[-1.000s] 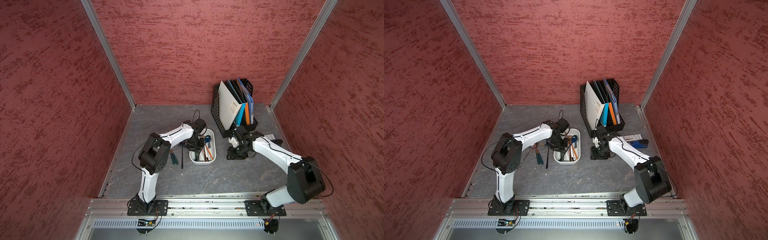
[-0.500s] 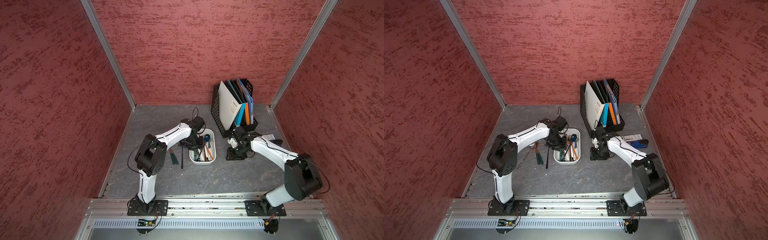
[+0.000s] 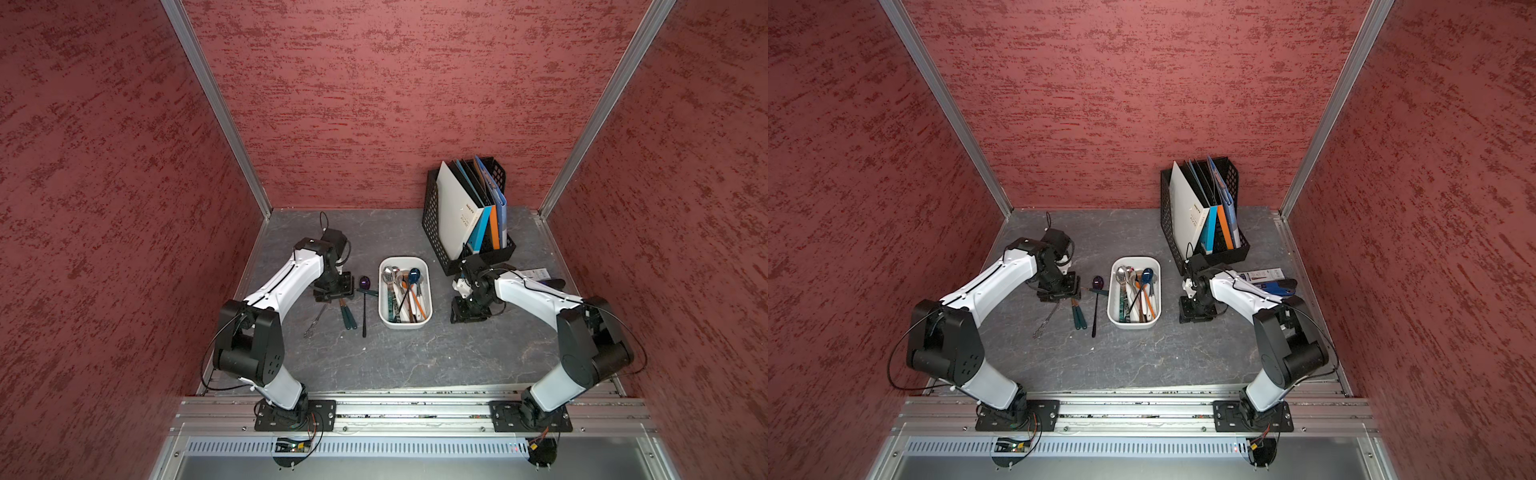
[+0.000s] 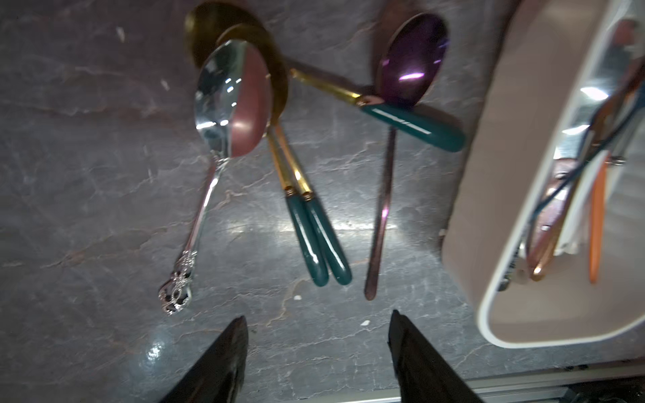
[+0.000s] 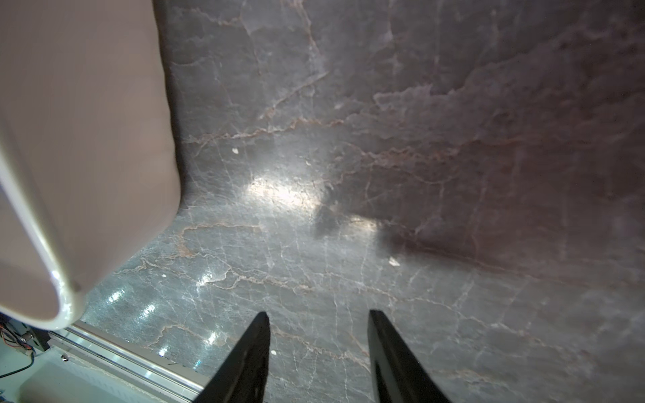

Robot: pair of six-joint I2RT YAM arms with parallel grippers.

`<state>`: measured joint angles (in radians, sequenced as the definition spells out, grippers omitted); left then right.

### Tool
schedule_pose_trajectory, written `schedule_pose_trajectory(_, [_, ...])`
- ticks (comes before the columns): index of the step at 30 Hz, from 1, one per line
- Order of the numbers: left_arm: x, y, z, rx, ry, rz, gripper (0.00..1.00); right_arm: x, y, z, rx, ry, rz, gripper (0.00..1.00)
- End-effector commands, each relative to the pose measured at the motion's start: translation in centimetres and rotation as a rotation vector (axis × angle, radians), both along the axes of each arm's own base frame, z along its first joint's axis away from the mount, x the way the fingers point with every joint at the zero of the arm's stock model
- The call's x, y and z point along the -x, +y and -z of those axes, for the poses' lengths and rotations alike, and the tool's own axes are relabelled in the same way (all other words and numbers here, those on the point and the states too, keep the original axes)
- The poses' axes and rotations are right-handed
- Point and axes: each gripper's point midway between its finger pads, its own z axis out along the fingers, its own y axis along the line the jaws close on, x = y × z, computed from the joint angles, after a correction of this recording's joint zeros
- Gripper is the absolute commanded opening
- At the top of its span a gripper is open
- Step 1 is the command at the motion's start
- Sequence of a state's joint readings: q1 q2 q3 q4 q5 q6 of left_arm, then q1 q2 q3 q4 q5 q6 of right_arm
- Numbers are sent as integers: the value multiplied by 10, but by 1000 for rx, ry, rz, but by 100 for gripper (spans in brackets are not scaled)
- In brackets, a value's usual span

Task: Put the spoon into the storage box
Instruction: Place the spoon in the storage box, then pick up the spoon from the center of the board.

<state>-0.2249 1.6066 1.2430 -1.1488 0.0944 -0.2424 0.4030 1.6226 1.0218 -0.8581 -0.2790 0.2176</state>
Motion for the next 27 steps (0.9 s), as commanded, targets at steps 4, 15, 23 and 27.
schedule_pose_trajectory(4, [5,35,27,-65,78,1,70,-9,6,-5,-16,-17,-22,49])
schedule_pose_trajectory(15, [-5,50,71,-53,139,-26,70,-9,5,-2,-6,0,-25,48])
schedule_pose_trajectory(23, [-3,60,95,-72,199,-59,63,-10,4,-2,2,2,-21,48])
schedule_pose_trajectory(27, [1,61,103,-66,223,-74,53,-13,5,-3,3,2,-17,48])
